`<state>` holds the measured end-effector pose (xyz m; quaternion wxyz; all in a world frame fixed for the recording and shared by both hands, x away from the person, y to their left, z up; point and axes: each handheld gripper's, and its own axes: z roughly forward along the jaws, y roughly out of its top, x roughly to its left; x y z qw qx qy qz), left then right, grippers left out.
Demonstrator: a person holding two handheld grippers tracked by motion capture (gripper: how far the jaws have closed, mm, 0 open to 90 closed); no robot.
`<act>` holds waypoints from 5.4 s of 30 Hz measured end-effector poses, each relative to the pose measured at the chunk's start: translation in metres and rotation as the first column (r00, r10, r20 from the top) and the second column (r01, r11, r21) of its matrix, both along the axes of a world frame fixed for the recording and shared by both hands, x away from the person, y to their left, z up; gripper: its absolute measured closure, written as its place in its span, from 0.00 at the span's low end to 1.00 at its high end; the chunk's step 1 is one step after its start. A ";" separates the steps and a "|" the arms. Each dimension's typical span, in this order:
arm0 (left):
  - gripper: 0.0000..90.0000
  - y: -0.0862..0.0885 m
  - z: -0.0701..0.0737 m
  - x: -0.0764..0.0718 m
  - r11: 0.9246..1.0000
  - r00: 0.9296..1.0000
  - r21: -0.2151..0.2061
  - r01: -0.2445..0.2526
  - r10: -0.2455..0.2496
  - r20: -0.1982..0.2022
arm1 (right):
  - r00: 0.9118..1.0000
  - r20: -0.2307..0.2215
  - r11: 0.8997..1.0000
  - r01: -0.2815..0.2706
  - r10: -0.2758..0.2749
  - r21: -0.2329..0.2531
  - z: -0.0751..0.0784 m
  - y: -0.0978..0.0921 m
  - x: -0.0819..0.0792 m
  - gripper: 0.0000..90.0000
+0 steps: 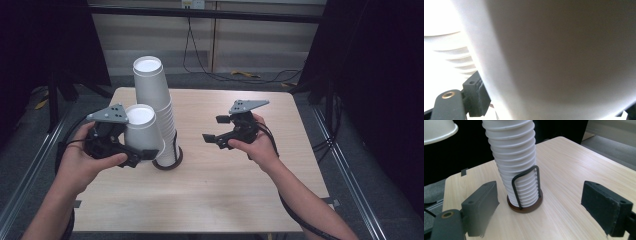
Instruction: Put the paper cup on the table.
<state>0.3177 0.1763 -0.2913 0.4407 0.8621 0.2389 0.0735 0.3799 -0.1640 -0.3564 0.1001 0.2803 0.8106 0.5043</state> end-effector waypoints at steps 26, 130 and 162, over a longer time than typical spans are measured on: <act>0.17 -0.072 -0.026 0.020 0.988 0.992 0.095 0.119 -0.115 -0.042 | 0.999 -0.031 0.999 -0.015 0.014 -0.039 -0.012 -0.033 -0.006 0.16; 0.18 -0.166 -0.081 0.041 0.791 0.932 0.495 0.360 -0.330 -0.150 | 0.929 -0.120 0.928 -0.361 0.349 -0.096 -0.016 -0.011 -0.024 0.27; 0.19 -0.167 -0.079 0.041 0.763 0.920 0.519 0.386 -0.363 -0.150 | 0.914 -0.158 0.879 -0.403 0.374 -0.254 -0.007 -0.006 -0.023 0.25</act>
